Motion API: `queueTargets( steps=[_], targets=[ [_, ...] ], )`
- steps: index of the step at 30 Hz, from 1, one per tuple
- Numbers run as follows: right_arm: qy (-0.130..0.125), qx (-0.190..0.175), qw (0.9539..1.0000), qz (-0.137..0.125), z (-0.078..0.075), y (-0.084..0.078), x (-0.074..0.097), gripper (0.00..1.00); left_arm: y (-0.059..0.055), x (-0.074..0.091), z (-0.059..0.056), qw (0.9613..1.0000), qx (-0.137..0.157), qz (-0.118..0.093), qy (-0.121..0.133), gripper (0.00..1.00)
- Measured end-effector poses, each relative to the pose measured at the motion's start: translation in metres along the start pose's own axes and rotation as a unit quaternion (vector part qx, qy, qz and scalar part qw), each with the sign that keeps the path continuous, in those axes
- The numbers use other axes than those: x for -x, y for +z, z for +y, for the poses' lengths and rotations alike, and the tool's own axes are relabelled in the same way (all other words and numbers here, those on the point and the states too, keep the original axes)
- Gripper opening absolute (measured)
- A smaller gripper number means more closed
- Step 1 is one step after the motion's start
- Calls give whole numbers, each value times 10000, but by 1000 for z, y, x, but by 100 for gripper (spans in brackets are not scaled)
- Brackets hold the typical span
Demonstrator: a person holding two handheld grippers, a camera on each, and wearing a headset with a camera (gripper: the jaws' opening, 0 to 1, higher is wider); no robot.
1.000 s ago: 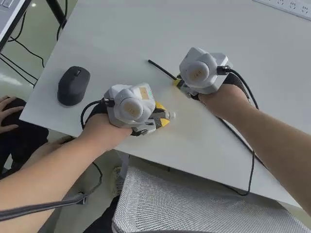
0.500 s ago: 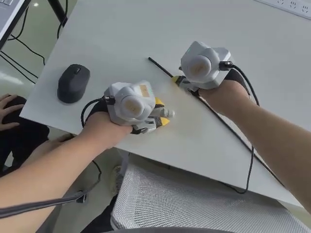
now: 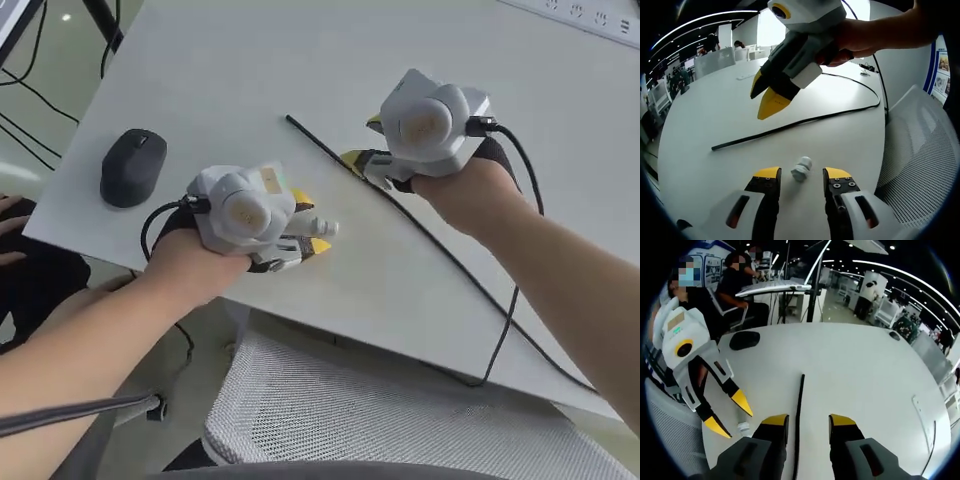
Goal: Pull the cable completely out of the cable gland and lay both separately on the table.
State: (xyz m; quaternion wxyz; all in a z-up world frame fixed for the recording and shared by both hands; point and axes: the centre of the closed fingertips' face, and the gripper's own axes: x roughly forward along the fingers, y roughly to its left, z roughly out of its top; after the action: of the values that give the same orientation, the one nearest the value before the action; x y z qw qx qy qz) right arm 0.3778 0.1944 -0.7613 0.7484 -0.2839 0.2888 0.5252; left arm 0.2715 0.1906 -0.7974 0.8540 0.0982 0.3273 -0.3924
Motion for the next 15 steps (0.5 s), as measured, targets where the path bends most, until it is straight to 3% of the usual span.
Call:
queueTargets(
  steps=[15],
  targets=[
    [-63,-402,9974,-601,3,-2,66,38,8,16,-6,9980,494,-162,362,49]
  ],
)
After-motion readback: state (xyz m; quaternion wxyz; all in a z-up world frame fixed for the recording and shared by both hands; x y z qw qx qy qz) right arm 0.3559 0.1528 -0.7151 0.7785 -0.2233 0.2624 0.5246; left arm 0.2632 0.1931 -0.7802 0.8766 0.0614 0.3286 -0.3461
